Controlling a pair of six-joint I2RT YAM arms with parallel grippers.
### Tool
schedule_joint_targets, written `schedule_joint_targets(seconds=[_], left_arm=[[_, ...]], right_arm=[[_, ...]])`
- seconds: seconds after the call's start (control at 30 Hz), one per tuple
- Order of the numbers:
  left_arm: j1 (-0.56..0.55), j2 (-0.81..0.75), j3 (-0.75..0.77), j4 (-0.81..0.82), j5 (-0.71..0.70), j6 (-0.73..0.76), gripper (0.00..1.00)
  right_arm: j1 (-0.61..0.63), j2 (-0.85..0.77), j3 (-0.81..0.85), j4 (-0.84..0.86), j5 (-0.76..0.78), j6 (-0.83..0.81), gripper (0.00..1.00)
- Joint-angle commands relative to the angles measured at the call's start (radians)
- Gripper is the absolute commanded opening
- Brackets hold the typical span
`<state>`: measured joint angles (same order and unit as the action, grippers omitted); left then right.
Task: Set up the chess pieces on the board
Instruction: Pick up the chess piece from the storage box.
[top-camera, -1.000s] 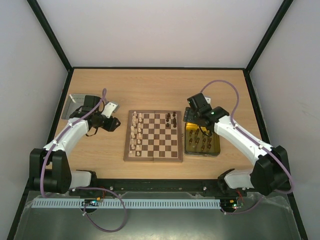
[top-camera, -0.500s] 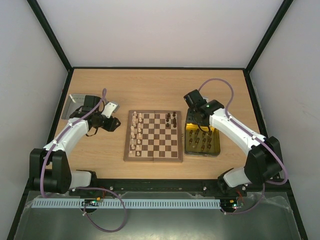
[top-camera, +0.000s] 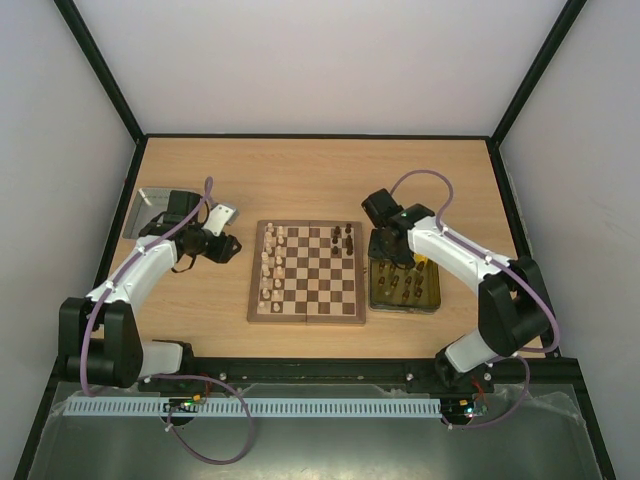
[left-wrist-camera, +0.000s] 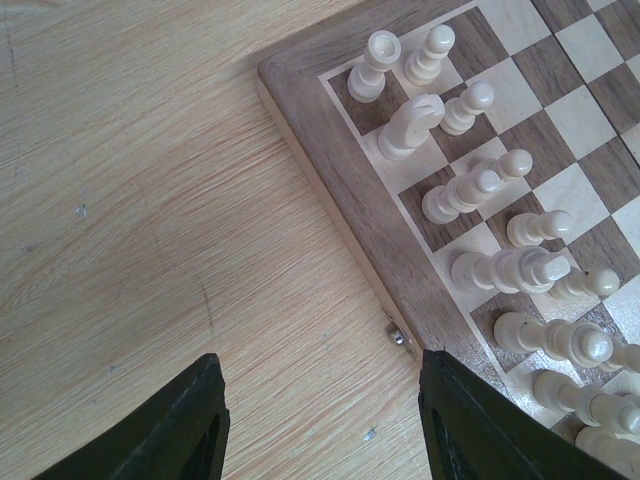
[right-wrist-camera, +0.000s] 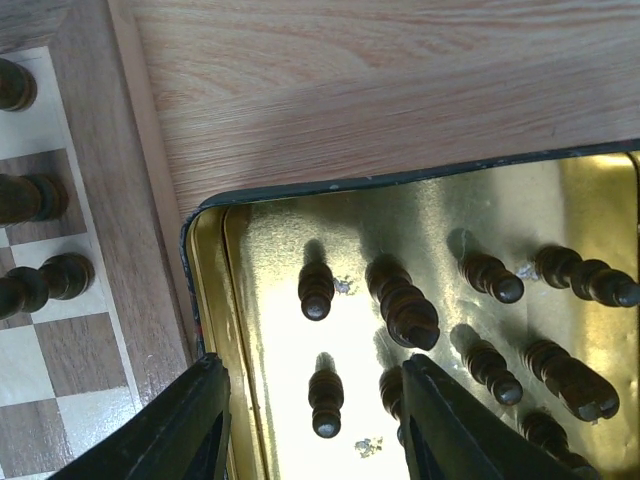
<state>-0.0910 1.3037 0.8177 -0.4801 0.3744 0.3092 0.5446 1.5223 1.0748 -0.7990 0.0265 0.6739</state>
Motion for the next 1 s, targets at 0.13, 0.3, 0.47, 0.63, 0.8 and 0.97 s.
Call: schedule_joint_targets(seconds=[0.13, 0.3, 0.47, 0.63, 0.8, 0.97], left_arm=[[-0.004, -0.022, -0.016, 0.000, 0.018, 0.002, 0.55], [-0.004, -0.027, -0.017, 0.000, 0.015, 0.001, 0.55], [-0.004, -0.026, -0.017, 0.000, 0.015, 0.001, 0.55], [-0.004, -0.023, -0.018, -0.001, 0.016, 0.002, 0.55], [-0.004, -0.023, -0.017, 0.000, 0.019, 0.003, 0.55], [-0.004, -0.022, -0.018, 0.000, 0.020, 0.004, 0.55]], right_arm=[[0.002, -0.015, -0.041, 0.013, 0.005, 0.009, 0.43], [0.002, 0.003, -0.054, 0.035, -0.005, 0.007, 0.36], [0.002, 0.032, -0.041, 0.045, -0.012, 0.002, 0.34], [0.002, 0.058, -0.031, 0.053, -0.016, -0.001, 0.34], [0.002, 0.084, -0.030, 0.063, -0.012, -0.001, 0.30], [0.002, 0.104, -0.023, 0.068, 0.003, 0.000, 0.29]])
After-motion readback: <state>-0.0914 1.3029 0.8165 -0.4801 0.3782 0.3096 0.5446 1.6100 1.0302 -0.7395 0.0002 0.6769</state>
